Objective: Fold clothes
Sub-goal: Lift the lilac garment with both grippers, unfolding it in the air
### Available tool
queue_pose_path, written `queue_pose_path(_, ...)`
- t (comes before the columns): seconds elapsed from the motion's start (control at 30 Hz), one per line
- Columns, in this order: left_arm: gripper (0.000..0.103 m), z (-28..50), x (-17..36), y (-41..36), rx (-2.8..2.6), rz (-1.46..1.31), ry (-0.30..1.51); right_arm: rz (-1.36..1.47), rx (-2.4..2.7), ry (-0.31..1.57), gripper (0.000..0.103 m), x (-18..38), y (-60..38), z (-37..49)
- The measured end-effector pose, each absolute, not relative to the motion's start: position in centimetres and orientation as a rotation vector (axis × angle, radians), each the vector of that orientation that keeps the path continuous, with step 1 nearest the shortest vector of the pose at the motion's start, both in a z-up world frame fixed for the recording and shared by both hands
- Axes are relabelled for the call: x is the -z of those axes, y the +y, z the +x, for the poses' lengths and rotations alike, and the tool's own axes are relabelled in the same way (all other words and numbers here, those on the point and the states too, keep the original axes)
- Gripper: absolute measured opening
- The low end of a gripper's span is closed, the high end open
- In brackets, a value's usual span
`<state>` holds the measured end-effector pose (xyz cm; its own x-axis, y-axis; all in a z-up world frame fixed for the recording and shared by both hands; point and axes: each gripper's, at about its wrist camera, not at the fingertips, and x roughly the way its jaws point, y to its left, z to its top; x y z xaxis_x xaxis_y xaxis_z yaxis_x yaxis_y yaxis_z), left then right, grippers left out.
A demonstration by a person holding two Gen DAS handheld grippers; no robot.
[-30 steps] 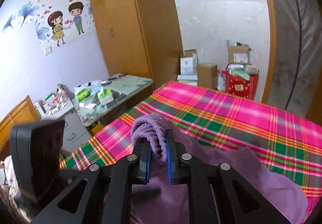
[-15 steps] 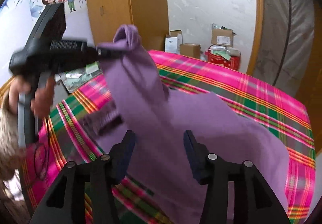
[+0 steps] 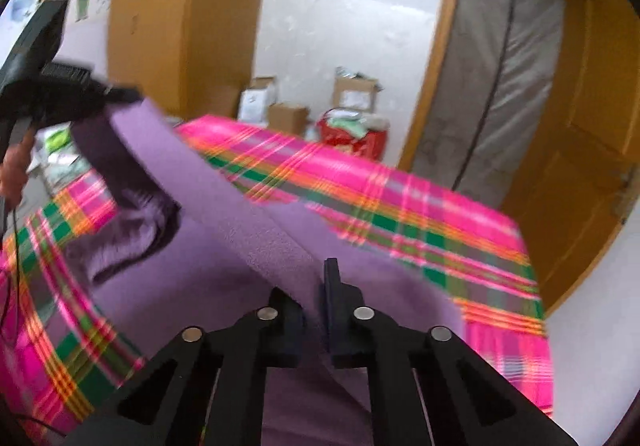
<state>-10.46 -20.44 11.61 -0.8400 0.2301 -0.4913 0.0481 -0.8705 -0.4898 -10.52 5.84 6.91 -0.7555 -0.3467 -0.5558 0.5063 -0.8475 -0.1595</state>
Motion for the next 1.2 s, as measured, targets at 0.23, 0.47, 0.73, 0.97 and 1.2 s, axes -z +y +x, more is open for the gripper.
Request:
queue_pose_path(0.23, 0.002, -8.2, -13.9, -19.5, -2.824, -0.748, -0.752, 0.536, 2.639, 0.384, 0.004, -11.7, 6.9, -8.2)
queue_pose_path(0.47, 0.002, -6.2, -17.2, -18.4, -2.882, -0.621, -0.654, 0.394, 2.673, 0.384, 0.004, -15.8, 7.2, -6.9)
queue_pose_path(0.73, 0.002, -12.5, -14.1, -18.6, -2.919, -0.837, -0.588, 0.642, 2.645, 0.326, 0.004, -13.5, 4.8, -14.1)
queue_pose_path(0.97, 0.003, -17.1, -11.2, -18.4, -2.943, -0.968, -0.431, 0.847, 2.673, 0.318, 0.004, -10.2, 1.7, -21.7)
queue_pose_path(1.2, 0.015, -18.2, -8.5, -18.9, -2.824, -1.103, -0.397, 1.038, 2.713, 0.257, 0.004, -7.0, 1.0, -26.3)
